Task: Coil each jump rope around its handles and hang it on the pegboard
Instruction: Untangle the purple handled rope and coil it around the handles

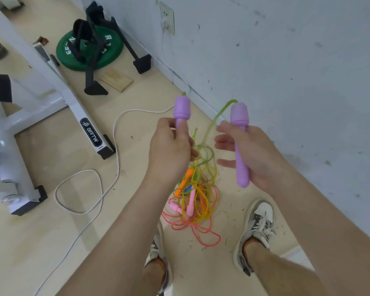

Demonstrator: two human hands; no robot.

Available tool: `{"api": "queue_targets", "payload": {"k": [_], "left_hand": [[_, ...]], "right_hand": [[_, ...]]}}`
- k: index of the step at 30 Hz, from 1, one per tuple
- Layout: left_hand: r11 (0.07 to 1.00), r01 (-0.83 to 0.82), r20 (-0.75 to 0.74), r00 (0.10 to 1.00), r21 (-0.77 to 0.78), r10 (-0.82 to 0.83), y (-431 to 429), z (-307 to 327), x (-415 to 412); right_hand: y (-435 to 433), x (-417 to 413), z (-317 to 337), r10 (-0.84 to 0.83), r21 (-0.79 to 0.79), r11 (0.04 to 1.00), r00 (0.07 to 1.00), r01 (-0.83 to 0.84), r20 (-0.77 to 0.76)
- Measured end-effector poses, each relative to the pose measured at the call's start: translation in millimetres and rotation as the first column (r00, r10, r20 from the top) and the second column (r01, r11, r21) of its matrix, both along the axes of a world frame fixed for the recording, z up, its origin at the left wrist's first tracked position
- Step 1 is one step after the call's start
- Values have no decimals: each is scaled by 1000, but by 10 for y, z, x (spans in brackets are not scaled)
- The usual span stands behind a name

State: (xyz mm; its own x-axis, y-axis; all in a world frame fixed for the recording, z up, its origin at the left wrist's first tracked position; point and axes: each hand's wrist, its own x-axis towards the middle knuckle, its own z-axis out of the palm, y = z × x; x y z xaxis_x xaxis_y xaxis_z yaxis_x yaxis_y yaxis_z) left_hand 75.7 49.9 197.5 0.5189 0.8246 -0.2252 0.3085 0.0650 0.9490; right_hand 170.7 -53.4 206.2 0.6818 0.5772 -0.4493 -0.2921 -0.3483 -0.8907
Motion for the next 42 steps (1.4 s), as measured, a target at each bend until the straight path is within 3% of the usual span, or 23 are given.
{"api": "queue_targets", "payload": {"k": [2, 4, 6, 8, 10, 12, 13, 15, 17, 20, 22, 24, 27, 32, 38, 40, 42], "left_hand": [[980, 200, -72, 977, -8, -200, -128, -11, -5], [856, 494, -300, 848, 151, -436, -240, -41, -50], [720, 624, -463, 757, 303, -460, -213, -27, -87], [721, 532, -427, 833, 443, -352, -100, 44, -118], [844, 297, -272, 944, 446, -188, 6, 62, -121], [969, 173, -159, 977, 177, -145, 57, 100, -102], [986, 164, -124, 979, -12, -164, 59, 112, -90], [940, 241, -129, 952, -241, -277, 97, 115, -92], [851, 346, -27, 922, -396, -387, 68, 140, -115], [734, 347, 237, 937, -584, -255, -41, 180, -84], [776, 276, 320, 942, -568, -102, -49, 199, -39], [834, 190, 336, 942, -518, -6, -17, 244, -18], [860, 187, 379, 925, -475, 8, 35, 268, -34], [815, 202, 429, 901, -543, 62, 100, 256, -56], [826, 202, 342, 940, -527, -12, 101, 244, -68], [911, 175, 176, 978, -372, -116, 111, 245, -89], [998, 64, 27, 998, -29, -63, 145, 228, -122]], "right_hand": [[5, -60, 32, 140, 173, 980, 951, -95, -274], [27, -143, 26, 143, 228, 972, 925, -64, -352], [32, -143, -17, 86, 234, 972, 918, 7, -387], [16, -123, -50, 133, 221, 973, 935, -61, -329], [4, -138, -64, 214, 216, 964, 932, -153, -294], [11, -172, -71, 270, 215, 953, 923, -215, -276], [15, -180, -70, 279, 205, 952, 920, -228, -274], [19, -198, -64, 312, 199, 943, 913, -265, -263], [29, -264, -51, 383, 218, 917, 890, -335, -245], [44, -373, -39, 428, 261, 894, 867, -364, -256], [29, -373, -14, 452, 247, 888, 830, -387, -328], [-18, -354, 9, 512, 227, 858, 736, -460, -443], [-68, -368, 0, 568, 215, 813, 656, -541, -497], [-64, -332, -24, 486, 264, 874, 738, -408, -468], [-62, -312, 8, 505, 217, 863, 769, -456, -392], [-68, -228, 37, 501, 263, 866, 739, -426, -451], [-105, -103, 52, 497, 335, 867, 676, -368, -544]]}}
